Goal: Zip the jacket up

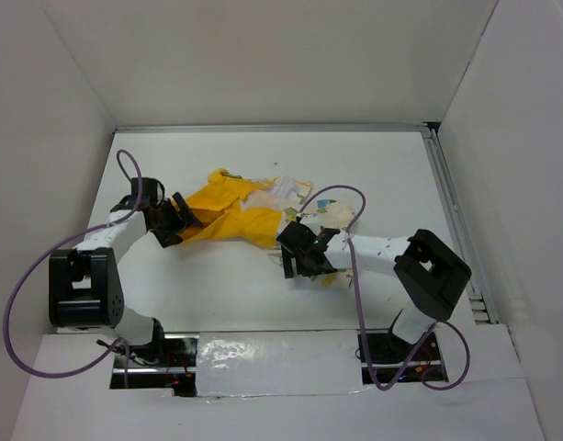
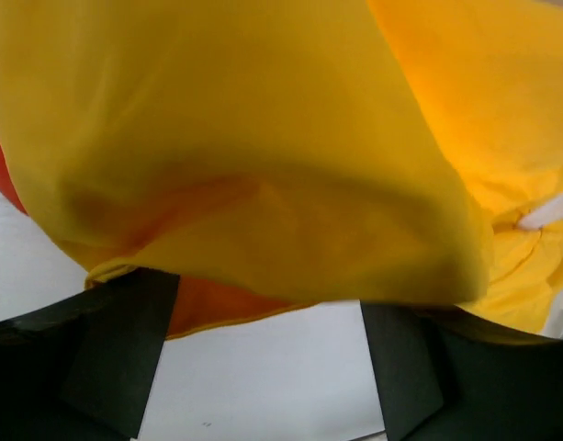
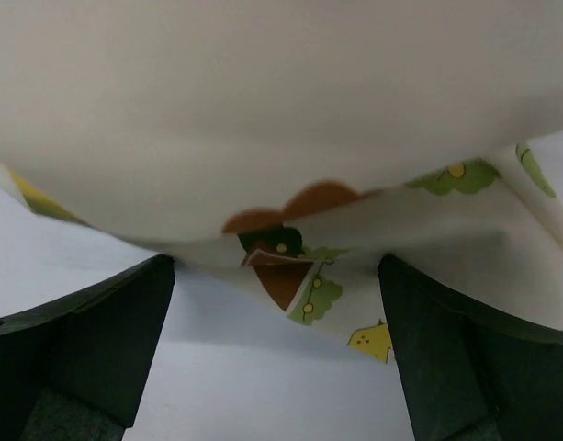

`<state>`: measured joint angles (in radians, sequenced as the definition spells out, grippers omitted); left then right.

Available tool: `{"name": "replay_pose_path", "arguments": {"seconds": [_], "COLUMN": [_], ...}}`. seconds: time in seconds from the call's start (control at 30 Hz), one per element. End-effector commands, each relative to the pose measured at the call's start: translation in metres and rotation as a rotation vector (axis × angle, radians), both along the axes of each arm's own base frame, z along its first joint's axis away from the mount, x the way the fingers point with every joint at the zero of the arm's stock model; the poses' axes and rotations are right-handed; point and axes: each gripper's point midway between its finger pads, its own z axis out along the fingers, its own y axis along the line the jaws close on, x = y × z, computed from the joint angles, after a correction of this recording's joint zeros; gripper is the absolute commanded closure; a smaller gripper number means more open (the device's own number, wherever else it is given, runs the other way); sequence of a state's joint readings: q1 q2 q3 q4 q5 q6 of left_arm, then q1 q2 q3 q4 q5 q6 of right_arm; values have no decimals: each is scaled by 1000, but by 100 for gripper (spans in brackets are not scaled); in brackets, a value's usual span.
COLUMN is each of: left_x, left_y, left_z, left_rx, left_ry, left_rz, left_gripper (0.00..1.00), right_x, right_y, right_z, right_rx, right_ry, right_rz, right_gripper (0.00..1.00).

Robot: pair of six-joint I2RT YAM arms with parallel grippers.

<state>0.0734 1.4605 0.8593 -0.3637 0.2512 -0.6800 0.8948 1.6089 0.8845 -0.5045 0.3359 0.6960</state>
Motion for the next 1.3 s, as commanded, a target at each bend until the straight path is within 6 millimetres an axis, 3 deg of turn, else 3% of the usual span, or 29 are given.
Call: {"name": "replay_pose_path", "arguments": {"seconds": [0.0,0.03,0.07,0.1,0.13,0.17,0.2,0.23,0.3,0.37,0.4,0.43,0.47,0.5,0.53,0.57,0.6,0.73,0.83,1.0,1.1,1.27], "left_x": [17,19,21,24,26,27,30,31,35,38,38,37,35,33,32,25,22,-2,-25,-47,-51,-36], "left_y": [5,4,2,1,-2,-4,-5,-10,-16,-23,-29,-36,-39,-42,-43,-44,-43,-18,-1,5,12,9], "left_z": [0,-1,-4,-7,-9,-10,-10,-9,5,32,44,65,74,83,93,102,108,109,85,39,16,6], "left_rx": [24,23,20,20,17,15,14,12,15,-7,-19,-44,-52,-60,-61,-55,-47,32,78,80,103,95], "left_ry": [-17,-16,-10,-2,-2,1,-5,-22,-87,-186,-229,-288,-308,-328,-343,-356,-366,-348,-247,-71,38,43], "left_rz": [1,-4,-16,-30,-47,-58,-70,-103,-146,-184,-211,-238,-258,-275,-279,-282,-269,-99,13,95,163,144], "left_gripper": [16,24,49,65,87,100,100,100,100,100,100,100,96,79,21,1,1,1,1,1,1,1], "right_x": [23,26,27,30,33,34,37,39,43,50,51,54,54,51,49,49,46,37,30,28,28,27], "right_y": [6,7,8,12,12,13,14,14,15,23,28,33,35,39,40,38,37,25,22,17,17,25], "right_z": [7,7,4,6,7,7,9,13,24,53,76,92,103,123,132,138,149,154,154,154,156,163], "right_rx": [3,1,0,11,16,18,25,35,53,126,177,225,254,311,335,350,381,418,443,449,457,497], "right_ry": [-51,-56,-50,-59,-62,-64,-77,-87,-122,-185,-232,-264,-279,-301,-314,-323,-337,-341,-330,-332,-326,-332], "right_rz": [-55,-55,-49,-48,-57,-58,-64,-63,-65,-47,-14,0,10,35,42,39,43,29,39,34,37,72], "right_gripper": [1,7,12,19,50,62,93,100,100,100,100,100,100,100,100,100,100,100,100,100,100,100]}}
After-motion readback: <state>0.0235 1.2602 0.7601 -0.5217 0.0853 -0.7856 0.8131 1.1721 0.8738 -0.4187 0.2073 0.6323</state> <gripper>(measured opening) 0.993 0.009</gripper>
